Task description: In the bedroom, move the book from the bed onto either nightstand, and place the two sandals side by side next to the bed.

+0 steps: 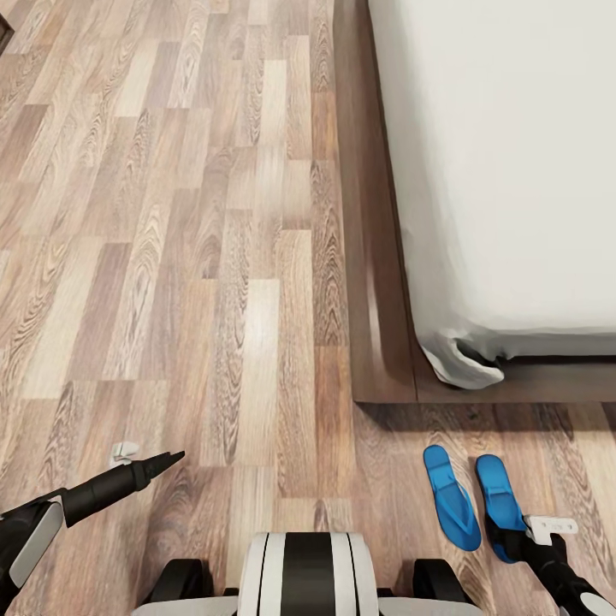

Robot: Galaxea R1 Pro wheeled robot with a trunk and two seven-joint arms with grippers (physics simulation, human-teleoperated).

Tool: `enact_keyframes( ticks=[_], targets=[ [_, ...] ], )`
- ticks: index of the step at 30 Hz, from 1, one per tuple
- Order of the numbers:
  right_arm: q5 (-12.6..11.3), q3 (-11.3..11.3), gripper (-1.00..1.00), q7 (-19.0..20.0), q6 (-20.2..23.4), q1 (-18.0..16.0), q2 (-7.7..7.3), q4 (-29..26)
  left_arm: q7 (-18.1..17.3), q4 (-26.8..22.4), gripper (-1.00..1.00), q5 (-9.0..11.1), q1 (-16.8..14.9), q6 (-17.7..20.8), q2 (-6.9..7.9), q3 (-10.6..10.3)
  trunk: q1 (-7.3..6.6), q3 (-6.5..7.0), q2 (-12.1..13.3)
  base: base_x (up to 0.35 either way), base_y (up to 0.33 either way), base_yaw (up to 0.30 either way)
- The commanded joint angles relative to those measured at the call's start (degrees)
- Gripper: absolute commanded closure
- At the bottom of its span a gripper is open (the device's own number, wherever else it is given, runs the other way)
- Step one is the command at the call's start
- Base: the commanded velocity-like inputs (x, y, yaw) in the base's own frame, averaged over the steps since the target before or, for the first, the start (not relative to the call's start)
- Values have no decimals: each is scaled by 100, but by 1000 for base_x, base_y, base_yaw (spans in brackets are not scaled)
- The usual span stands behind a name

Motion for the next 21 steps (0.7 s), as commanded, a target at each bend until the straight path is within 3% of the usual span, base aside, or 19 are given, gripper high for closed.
enact_keyframes(
  ticks=[1, 21],
  targets=[
    [-63, 30, 100, 15, -24, -3, -7, 5, -11, 1, -100, 32, -1, 55, 0, 1, -1, -2, -1, 0, 0, 0],
    [-63, 30, 100, 15, -23, -3, -7, -1, -11, 1, -100, 31, -1, 52, -2, 2, -1, -2, -1, 35, 0, 0]
  ],
)
